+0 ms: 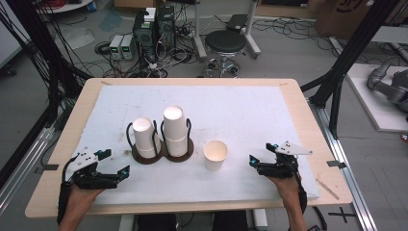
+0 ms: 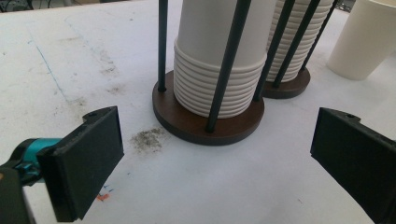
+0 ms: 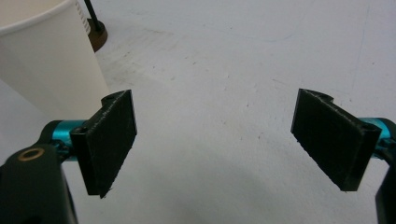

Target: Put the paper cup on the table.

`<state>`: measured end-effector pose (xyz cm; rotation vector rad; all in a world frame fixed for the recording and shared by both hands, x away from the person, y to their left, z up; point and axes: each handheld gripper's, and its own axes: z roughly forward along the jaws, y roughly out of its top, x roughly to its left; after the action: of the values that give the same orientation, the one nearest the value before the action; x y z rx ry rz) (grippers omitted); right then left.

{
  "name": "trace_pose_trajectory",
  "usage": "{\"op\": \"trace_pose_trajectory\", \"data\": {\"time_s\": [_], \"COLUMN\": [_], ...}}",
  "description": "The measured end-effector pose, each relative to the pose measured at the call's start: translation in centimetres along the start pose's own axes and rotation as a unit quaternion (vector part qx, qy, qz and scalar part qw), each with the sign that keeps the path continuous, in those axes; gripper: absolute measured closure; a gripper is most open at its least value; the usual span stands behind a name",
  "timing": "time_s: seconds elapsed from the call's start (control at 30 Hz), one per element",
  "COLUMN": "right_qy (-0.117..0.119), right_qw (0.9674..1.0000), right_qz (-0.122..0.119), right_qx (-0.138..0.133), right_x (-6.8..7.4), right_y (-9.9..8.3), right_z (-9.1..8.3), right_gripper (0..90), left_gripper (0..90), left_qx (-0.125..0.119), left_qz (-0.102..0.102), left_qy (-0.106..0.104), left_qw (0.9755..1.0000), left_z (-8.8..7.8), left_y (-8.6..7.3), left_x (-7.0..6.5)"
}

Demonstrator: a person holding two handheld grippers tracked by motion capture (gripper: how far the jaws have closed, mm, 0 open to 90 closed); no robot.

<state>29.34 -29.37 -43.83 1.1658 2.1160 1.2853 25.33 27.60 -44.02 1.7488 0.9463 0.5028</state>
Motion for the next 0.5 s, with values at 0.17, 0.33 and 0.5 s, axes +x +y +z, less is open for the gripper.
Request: {"op": "trace_pose_trajectory", "data": {"time_s": [0.17, 0.33, 0.5], "right_qy": [0.0, 0.001, -0.001], "right_qw": [1.0, 1.0, 1.0], "right_qz": [0.002, 0.001, 0.004], "right_qx": [0.0, 0.0, -0.004], "right_x": [0.0, -0.05, -0.09], "right_y": [-0.01, -0.02, -0.01], "right_z": [0.0, 0.0, -0.12], "right_gripper": [14.6, 14.6, 14.6], "left_gripper": [2.3, 2.3, 2.3], "left_qx": [0.0, -0.001, -0.002], "left_qz": [0.001, 0.001, 0.0], "left_qy": [-0.001, -0.003, -0.004], "left_qw": [1.0, 1.0, 1.0], "left_z": [0.0, 0.0, -0.04], "left_y": [0.01, 0.03, 0.03], "left_x": [-0.02, -0.04, 0.01]}}
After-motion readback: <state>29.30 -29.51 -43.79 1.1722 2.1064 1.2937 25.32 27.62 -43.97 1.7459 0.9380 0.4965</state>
